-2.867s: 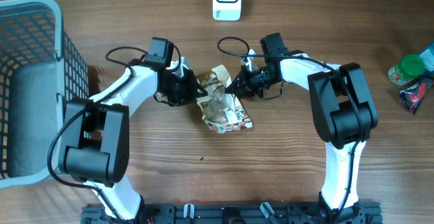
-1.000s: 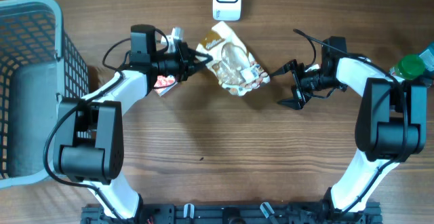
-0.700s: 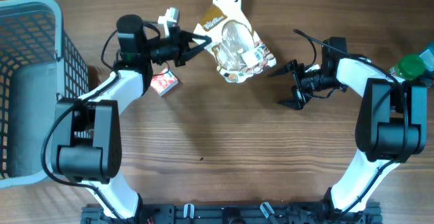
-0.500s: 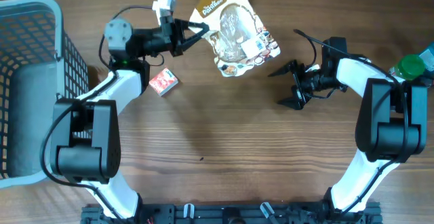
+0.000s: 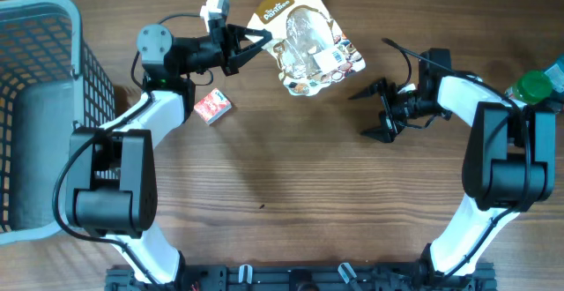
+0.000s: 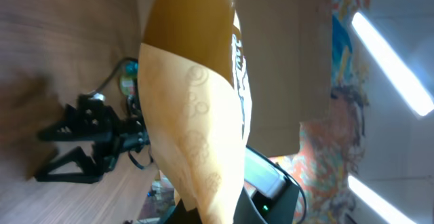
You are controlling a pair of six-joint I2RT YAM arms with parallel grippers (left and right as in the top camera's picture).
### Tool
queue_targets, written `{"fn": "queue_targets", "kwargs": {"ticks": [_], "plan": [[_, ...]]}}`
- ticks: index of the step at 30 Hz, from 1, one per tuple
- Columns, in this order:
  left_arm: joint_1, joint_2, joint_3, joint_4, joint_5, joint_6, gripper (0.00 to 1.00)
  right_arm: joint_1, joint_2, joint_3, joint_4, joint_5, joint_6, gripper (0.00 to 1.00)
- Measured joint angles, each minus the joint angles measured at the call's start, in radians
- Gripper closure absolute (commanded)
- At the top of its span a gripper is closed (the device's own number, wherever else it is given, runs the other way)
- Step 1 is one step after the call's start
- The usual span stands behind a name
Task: Scan the item barcode
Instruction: 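Release the right gripper and hold the bag with the left gripper, then carry the snack bag with the left gripper to the white scanner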
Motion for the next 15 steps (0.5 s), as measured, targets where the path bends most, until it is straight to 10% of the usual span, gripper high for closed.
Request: {"fn": "queue_targets", "kwargs": {"ticks": [15], "plan": [[0.0,0.0,0.001,-0.398,-0.249,0.778,0.96,0.0,-0.001,-0.001,0.0,0.0,-0.004,0.09]]}}
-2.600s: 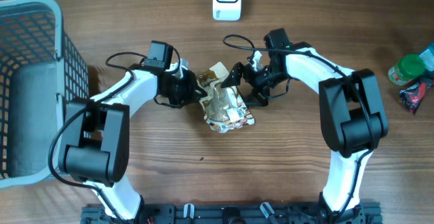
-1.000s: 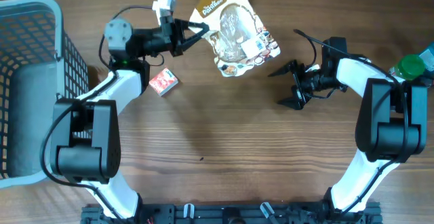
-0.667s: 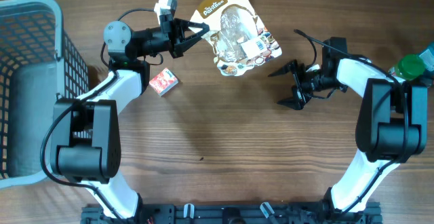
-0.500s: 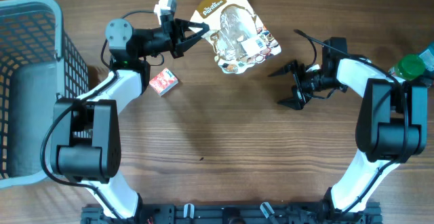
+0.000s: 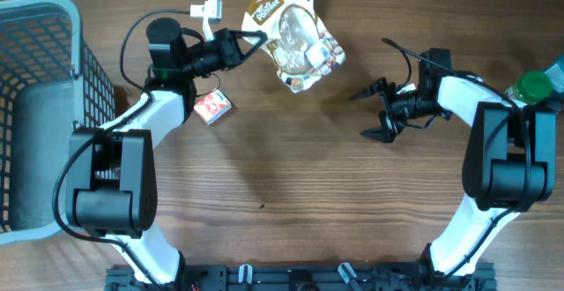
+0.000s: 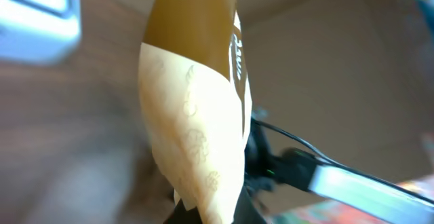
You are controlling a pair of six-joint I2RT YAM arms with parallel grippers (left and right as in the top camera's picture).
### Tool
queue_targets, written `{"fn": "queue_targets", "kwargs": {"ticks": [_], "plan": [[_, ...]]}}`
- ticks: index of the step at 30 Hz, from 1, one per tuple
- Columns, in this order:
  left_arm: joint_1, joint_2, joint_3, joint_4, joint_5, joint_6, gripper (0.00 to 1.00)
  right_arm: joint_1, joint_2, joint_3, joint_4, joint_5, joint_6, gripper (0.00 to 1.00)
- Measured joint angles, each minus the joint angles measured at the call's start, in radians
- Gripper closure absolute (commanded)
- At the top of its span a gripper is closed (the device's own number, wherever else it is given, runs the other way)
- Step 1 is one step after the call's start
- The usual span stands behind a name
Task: Scan the item barcode
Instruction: 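Carry the snack bag with the left gripper to the white scanner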
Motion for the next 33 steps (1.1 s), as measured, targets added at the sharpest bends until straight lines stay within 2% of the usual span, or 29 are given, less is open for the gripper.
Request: {"fn": "queue_targets", "kwargs": {"ticks": [5,11,17,22,27,30,33], "plan": [[0.0,0.0,0.0,-0.034,-0.222,0.156,0.96,0.0,0.0,0.0,0.0,0.0,0.0,0.09],[-0.022,0.0,0.023,-0.194,-0.51,0.366,0.96,0.0,0.0,0.0,0.0,0.0,0.0,0.09],[-0.164,-0.04,0.197,-0.537,-0.767,0.646,0.96,0.0,0.0,-0.002,0.005,-0.001,0.0,0.09],[-0.201,-0.135,0.33,-0.674,-0.862,0.782,0.96,-0.001,-0.001,-0.005,0.015,-0.005,0.001,0.09],[-0.225,-0.173,0.383,-0.684,-0.992,0.919,0.96,-0.002,-0.003,-0.008,0.019,-0.007,0.001,0.09],[-0.293,-0.156,0.383,-0.671,-1.094,1.041,0.96,-0.003,-0.003,-0.011,0.025,-0.01,0.001,0.1],[-0.383,-0.099,0.383,-0.591,-1.209,1.188,0.96,-0.005,-0.006,-0.017,0.035,-0.015,0.001,0.09]]}}
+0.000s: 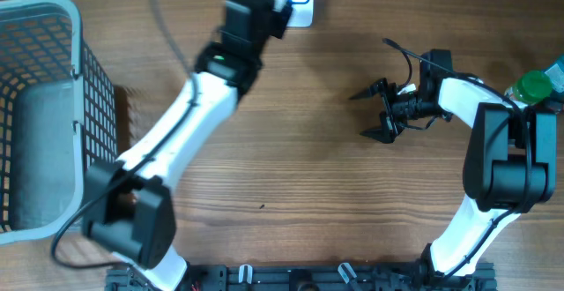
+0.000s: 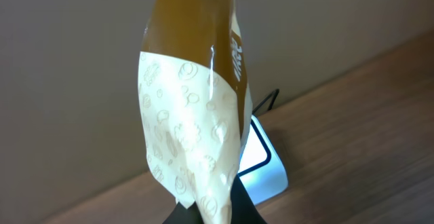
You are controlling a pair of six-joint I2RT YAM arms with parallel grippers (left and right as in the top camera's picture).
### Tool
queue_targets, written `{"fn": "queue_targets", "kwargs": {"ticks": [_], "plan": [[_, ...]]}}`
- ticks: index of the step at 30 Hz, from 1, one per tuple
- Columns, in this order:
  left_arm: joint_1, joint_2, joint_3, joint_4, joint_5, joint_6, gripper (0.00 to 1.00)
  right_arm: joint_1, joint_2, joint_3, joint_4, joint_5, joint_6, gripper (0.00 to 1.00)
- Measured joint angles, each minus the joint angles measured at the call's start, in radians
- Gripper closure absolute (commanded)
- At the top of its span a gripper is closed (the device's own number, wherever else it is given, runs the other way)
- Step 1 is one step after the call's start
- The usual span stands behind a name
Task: Scan the item barcode
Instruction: 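Carry the snack bag with the left gripper to the white scanner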
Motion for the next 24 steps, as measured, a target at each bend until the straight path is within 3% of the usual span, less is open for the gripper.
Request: {"fn": "queue_targets", "kwargs": {"ticks": [9,24], "plan": [[-0.078,0.205,0.0,0.209,-0.239,0.433,0.96,-0.006,-0.006,-0.021,0.048,-0.021,0.008,0.08],[-0.114,0.358,0.0,0.345,-0.209,0.803,0.96,-0.013,-0.007,-0.035,0.126,-0.04,0.052,0.07]]}}
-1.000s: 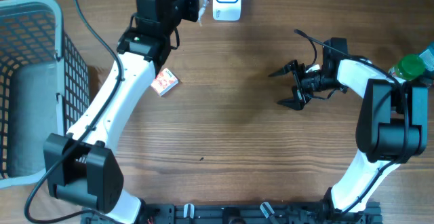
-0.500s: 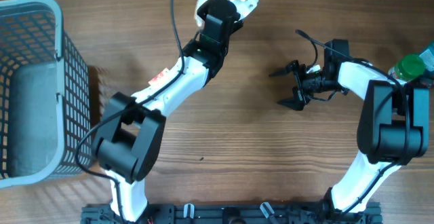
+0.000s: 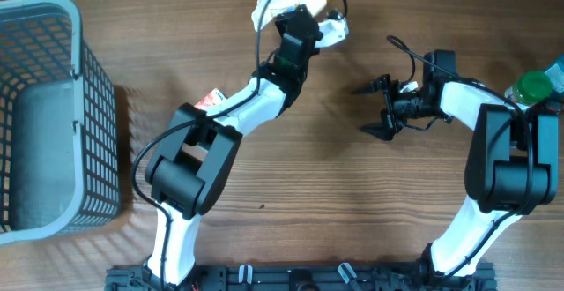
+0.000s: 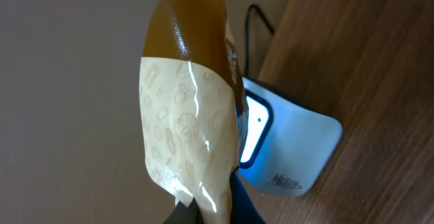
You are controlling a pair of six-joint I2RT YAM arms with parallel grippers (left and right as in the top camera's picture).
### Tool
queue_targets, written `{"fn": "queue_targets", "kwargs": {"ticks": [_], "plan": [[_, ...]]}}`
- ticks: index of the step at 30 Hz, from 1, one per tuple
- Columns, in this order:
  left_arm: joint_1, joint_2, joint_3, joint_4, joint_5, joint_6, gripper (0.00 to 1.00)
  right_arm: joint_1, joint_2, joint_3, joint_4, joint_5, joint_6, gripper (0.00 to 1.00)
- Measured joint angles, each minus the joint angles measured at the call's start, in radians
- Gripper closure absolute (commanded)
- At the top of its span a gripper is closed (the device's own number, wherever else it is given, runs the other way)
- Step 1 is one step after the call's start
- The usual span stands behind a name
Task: Scan the item barcode
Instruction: 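Carry the snack bag with the left gripper to the white scanner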
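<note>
A snack bag, brown at its top and cream with printed circles below, is held edge-on in the left wrist view, with my left gripper shut on its bottom edge. Just to its right stands the white barcode scanner, whose blue-lit window faces the bag. Seen from overhead, my left gripper is at the table's far edge. Parts of the bag stick out around it, and the scanner is mostly hidden beneath. My right gripper stands open and holds nothing at the middle right.
A small red box lies beside the left arm. A grey-blue wire basket fills the left side. A green-capped bottle stands at the right edge. The scanner's black cable runs off behind it.
The left arm has changed pose and its wrist has turned. The scanner was low behind the bag; its lit window is now beside the bag's right edge. The red box shows again.
At first my left gripper held the bag lying face up over the table's far middle. It then shifted a little left and farther back. After that the bag stood upright before the scanner, and now it hangs right against the lit window. The right arm stayed still.
</note>
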Motion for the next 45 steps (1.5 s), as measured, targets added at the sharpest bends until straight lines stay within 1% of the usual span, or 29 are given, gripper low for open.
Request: {"fn": "queue_targets", "kwargs": {"ticks": [6,9,24,32,36,37,38,39,40,42,44,45], "plan": [[-0.005,0.014,0.0,0.045,0.049,0.095,0.96,-0.002,0.0,-0.002,0.016,-0.006,0.003,0.07],[-0.005,0.017,0.0,0.081,0.077,0.117,0.96,-0.003,0.0,-0.004,0.023,-0.009,0.007,0.07],[-0.002,0.022,0.0,0.077,0.152,0.137,0.96,-0.003,0.0,-0.004,0.024,-0.01,0.007,0.08],[0.027,0.023,0.0,0.077,0.206,0.141,0.96,-0.003,0.0,-0.004,0.023,-0.01,0.007,0.08],[0.031,0.026,0.0,0.078,0.21,0.14,0.96,-0.003,0.0,-0.004,0.023,-0.011,0.005,0.08],[0.031,0.027,0.0,0.082,0.21,0.14,0.96,-0.003,0.0,-0.004,0.022,-0.011,0.004,0.1],[0.031,0.029,0.0,0.092,0.209,0.14,0.96,-0.003,0.0,-0.004,0.021,-0.011,0.003,0.21],[0.031,0.032,0.0,0.113,0.206,0.14,0.96,-0.003,0.0,-0.004,0.019,-0.011,-0.001,0.37],[0.031,0.033,0.0,0.126,0.2,0.14,0.96,-0.003,0.0,-0.005,0.02,0.0,-0.023,0.49],[0.031,0.034,0.006,0.134,0.179,0.14,0.96,-0.003,0.003,-0.005,0.033,0.043,-0.095,0.46],[0.031,0.034,0.014,0.135,0.164,0.14,0.96,-0.005,0.005,-0.005,0.029,0.045,-0.126,0.44],[0.03,0.034,0.015,0.138,0.157,0.14,0.96,-0.006,0.006,-0.005,0.028,0.039,-0.131,0.41]]}}
